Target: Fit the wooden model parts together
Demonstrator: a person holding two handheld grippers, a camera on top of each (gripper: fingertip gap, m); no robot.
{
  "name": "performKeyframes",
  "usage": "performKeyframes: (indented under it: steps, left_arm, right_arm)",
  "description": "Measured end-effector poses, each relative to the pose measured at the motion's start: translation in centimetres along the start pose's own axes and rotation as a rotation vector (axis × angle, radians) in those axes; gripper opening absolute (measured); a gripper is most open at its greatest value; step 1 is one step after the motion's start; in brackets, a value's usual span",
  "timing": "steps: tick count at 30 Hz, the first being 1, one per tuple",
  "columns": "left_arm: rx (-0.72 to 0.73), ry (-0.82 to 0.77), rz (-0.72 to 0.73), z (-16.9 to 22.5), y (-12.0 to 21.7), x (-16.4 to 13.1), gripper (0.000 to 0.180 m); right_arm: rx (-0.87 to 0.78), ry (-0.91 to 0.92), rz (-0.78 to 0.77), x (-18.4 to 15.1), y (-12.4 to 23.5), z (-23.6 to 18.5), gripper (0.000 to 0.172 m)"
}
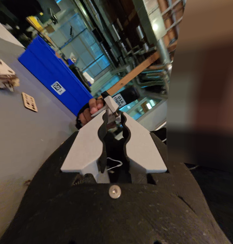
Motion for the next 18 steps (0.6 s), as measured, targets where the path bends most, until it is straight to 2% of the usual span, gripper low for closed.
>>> performKeyframes:
  steps: [6,11,14,18]
  left_arm:
    - [0.182,-0.42,-0.133,0.8,-0.5,-0.3,0.008]
    - [0.322,-0.689,-0.238,0.6,-0.9,-1.0,0.009]
    - [0.369,-0.799,-0.262,0.6,-1.1,-1.2,0.01]
    - [0.376,-0.847,-0.284,0.8,-1.2,-1.4,0.005]
  right_arm:
    - [0.097,-0.219,0.049,1.1,0.5,0.1,0.004]
    - [0.243,-0.548,0.018,0.5,0.3,0.2,0.003]
    - [0.323,-0.674,-0.014,0.0,0.2,-0.2,0.003]
    - [0.367,-0.741,-0.006,0.0,0.2,-0.3,0.002]
Point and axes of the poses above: each gripper's, where its closed fingertips meet, y back along the fingers, x out of its top, z = x × y across the jaws, the point moved 1 cm from there along y, back along the fingers, and after that the axes turned 10 degrees about -x, right-handed, at the moved point
